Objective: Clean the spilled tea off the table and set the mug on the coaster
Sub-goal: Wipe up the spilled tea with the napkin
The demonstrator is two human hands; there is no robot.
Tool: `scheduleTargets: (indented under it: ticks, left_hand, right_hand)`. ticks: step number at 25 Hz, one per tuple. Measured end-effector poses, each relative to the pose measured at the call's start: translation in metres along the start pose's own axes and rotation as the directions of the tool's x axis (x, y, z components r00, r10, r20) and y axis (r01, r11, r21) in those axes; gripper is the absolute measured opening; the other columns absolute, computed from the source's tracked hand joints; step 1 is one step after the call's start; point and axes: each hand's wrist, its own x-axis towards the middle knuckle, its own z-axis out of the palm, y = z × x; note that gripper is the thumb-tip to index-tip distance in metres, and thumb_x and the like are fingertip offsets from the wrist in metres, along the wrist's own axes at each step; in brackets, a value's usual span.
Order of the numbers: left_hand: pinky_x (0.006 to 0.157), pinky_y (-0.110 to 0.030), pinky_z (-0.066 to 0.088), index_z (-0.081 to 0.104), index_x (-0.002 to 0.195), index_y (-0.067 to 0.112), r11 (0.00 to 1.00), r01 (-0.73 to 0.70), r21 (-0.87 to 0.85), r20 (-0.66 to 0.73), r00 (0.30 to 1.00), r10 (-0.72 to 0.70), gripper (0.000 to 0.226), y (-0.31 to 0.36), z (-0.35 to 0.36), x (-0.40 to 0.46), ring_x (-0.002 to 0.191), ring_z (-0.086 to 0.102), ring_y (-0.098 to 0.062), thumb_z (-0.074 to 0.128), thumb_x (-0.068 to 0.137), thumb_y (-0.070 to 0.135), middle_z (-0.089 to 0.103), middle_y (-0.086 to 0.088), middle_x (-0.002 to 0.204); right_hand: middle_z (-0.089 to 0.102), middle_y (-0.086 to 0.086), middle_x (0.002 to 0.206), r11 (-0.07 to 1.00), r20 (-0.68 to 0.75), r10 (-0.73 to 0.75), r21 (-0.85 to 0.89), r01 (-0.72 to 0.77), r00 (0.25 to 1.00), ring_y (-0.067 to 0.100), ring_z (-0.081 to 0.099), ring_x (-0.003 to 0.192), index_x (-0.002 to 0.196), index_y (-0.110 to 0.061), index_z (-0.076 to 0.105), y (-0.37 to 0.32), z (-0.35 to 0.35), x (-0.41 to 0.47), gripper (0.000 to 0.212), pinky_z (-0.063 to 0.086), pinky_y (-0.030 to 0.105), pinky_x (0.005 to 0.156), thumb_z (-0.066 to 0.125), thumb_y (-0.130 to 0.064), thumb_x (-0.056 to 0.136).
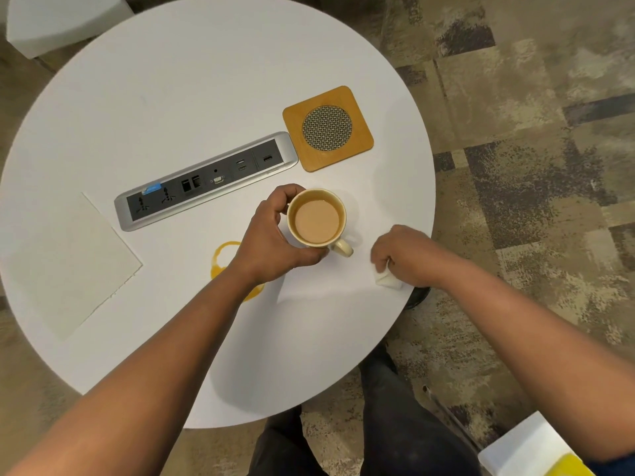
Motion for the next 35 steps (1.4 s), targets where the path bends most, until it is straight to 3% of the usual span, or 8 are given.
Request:
scheduleTargets:
  ticks: [2,6,13,18,23,27,30,35]
  left_hand:
    - [0.086,-0.014,0.038,0.051,0.124,0.041,1.000,-0.001,0.001,0.007,1.000,0.001,0.082,0.000,0.002,0.002,0.117,0.055,-0.009,0.093,0.053,0.043,0.059,0.022,0.123]
    - [0.088,-0.021,0.039,0.051,0.125,0.039,1.000,-0.008,0.007,0.031,0.999,0.008,0.083,0.003,0.012,0.005,0.117,0.055,-0.014,0.092,0.052,0.045,0.059,0.019,0.124]
    - [0.089,-0.019,0.038,0.052,0.126,0.035,0.999,-0.035,0.000,0.071,0.997,0.035,0.083,0.012,0.036,0.020,0.118,0.053,-0.013,0.093,0.054,0.041,0.059,0.017,0.125]
    - [0.089,-0.012,0.044,0.055,0.126,0.025,0.998,-0.067,-0.018,0.094,0.993,0.068,0.083,0.018,0.057,0.037,0.112,0.057,-0.005,0.098,0.055,0.032,0.063,0.015,0.120]
    - [0.091,-0.024,0.050,0.055,0.128,0.020,0.996,-0.085,-0.023,0.100,0.991,0.087,0.085,0.019,0.074,0.055,0.112,0.061,-0.010,0.100,0.056,0.028,0.065,0.009,0.121]
    - [0.092,-0.028,0.051,0.055,0.128,0.018,0.994,-0.107,-0.026,0.108,0.988,0.109,0.086,0.019,0.079,0.068,0.113,0.061,-0.013,0.100,0.056,0.027,0.065,0.007,0.122]
    - [0.090,-0.017,0.048,0.055,0.127,0.019,0.992,-0.111,-0.056,0.113,0.987,0.116,0.085,0.017,0.082,0.073,0.111,0.061,-0.009,0.100,0.056,0.028,0.065,0.012,0.119]
    - [0.089,-0.017,0.048,0.054,0.128,0.023,0.993,-0.090,-0.078,0.117,0.988,0.098,0.085,0.016,0.083,0.074,0.112,0.061,-0.008,0.100,0.057,0.029,0.064,0.015,0.120]
  right_hand:
    - [0.067,-0.010,0.108,0.968,-0.125,0.113,0.238,-0.081,0.986,0.011,0.061,0.102,0.076,-0.034,0.069,0.005,-0.008,-0.008,0.046,0.048,0.025,0.091,0.052,0.007,0.084]
    - [0.071,-0.017,0.097,0.690,-0.259,0.424,0.714,-0.124,0.868,-0.015,0.057,0.070,0.079,-0.027,0.076,0.008,-0.003,-0.024,0.041,0.042,0.014,0.067,0.057,0.009,0.082]
    - [0.071,-0.009,0.102,0.697,-0.239,0.433,0.700,-0.155,0.869,0.005,0.061,0.085,0.079,-0.029,0.076,0.008,0.016,-0.034,0.037,0.044,0.023,0.070,0.058,0.003,0.082]
    - [0.068,-0.006,0.100,0.731,-0.243,0.440,0.656,-0.188,0.865,0.011,0.061,0.075,0.082,-0.032,0.074,0.010,0.024,-0.036,0.034,0.043,0.012,0.050,0.058,-0.002,0.084]
    - [0.068,-0.001,0.112,0.723,-0.243,0.390,0.678,-0.132,0.888,0.018,0.061,0.102,0.085,-0.028,0.073,0.015,0.030,-0.037,0.033,0.052,0.031,0.083,0.058,0.001,0.085]
    - [0.067,-0.003,0.113,0.742,-0.267,0.354,0.664,-0.095,0.896,0.015,0.060,0.105,0.082,-0.034,0.070,0.017,0.032,-0.037,0.038,0.047,0.023,0.083,0.058,0.001,0.085]
    - [0.067,-0.005,0.111,0.734,-0.269,0.355,0.673,-0.089,0.895,0.014,0.060,0.105,0.080,-0.037,0.069,0.018,0.033,-0.037,0.040,0.044,0.016,0.081,0.058,0.002,0.085]
    - [0.067,-0.005,0.112,0.727,-0.256,0.368,0.679,-0.105,0.894,0.015,0.060,0.106,0.082,-0.033,0.070,0.017,0.032,-0.036,0.036,0.050,0.029,0.088,0.058,0.001,0.086]
